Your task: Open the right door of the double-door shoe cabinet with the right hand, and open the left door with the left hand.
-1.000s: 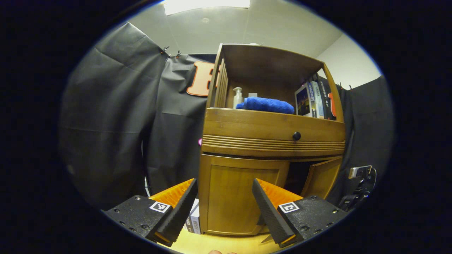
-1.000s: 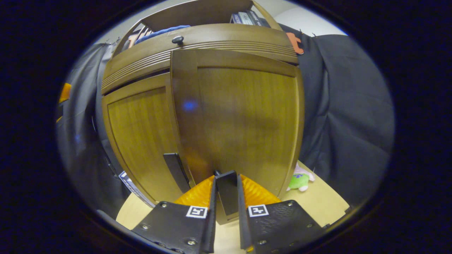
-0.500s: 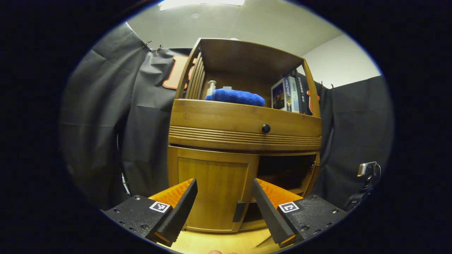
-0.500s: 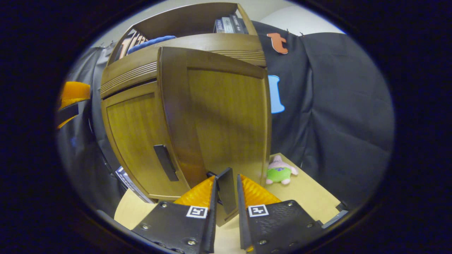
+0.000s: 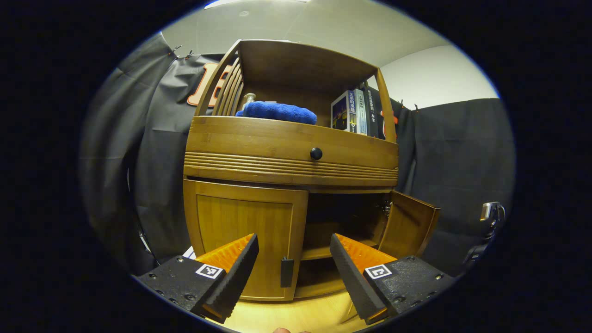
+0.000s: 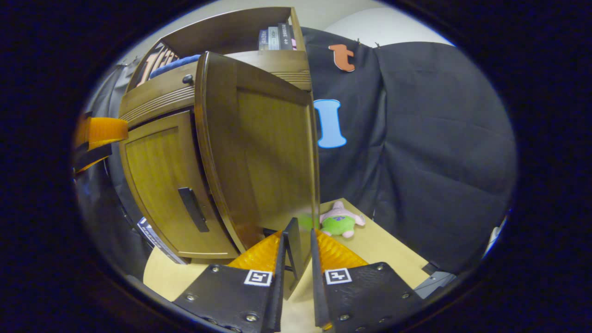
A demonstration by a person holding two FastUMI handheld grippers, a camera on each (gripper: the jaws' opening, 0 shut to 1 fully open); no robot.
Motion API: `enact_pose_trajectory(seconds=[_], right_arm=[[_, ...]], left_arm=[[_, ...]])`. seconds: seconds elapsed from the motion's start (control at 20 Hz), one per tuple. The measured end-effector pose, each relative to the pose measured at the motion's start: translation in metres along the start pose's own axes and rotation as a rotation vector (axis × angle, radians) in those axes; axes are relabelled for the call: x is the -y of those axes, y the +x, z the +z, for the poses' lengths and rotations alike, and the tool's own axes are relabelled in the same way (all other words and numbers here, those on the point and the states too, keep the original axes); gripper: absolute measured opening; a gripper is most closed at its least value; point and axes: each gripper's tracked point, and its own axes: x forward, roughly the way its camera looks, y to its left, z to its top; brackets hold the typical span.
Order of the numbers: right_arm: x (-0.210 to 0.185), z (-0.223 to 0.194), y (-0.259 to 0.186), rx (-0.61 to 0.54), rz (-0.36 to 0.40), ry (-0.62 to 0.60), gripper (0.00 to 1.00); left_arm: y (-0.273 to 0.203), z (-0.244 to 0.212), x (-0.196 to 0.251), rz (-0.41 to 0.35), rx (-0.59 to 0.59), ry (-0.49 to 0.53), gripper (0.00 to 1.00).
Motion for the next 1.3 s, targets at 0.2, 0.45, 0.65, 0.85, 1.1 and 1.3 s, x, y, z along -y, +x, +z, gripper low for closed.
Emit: enact_pose_trajectory(seconds=[0.2,0.45,0.65,0.85,1.1,1.3], right_arm=[[0.024,0.004,-0.005,0.015,-0.03,0.032,0.27],[0.056,0.018,-0.012,0.063,-0.086,0.02,0.1],[0.087,0.021,-0.019,0.073,-0.14,0.044,0.16],[0.118,0.026,-0.03,0.095,-0.216,0.04,0.16],[0.128,0.034,-0.038,0.12,-0.234,0.071,0.17],[0.123,0.044,-0.053,0.146,-0.216,0.07,0.18]], left_arm=[[0.003,-0.003,0.012,-0.035,-0.004,0.005,0.96],[0.004,-0.009,0.021,-0.062,-0.013,-0.002,0.96],[0.007,-0.015,0.023,-0.062,-0.015,-0.001,0.92],[0.016,-0.027,0.02,-0.05,-0.036,0.009,0.92],[0.034,-0.044,0.011,-0.018,-0.065,0.02,0.92],[0.052,-0.064,-0.002,0.024,-0.096,0.04,0.92]])
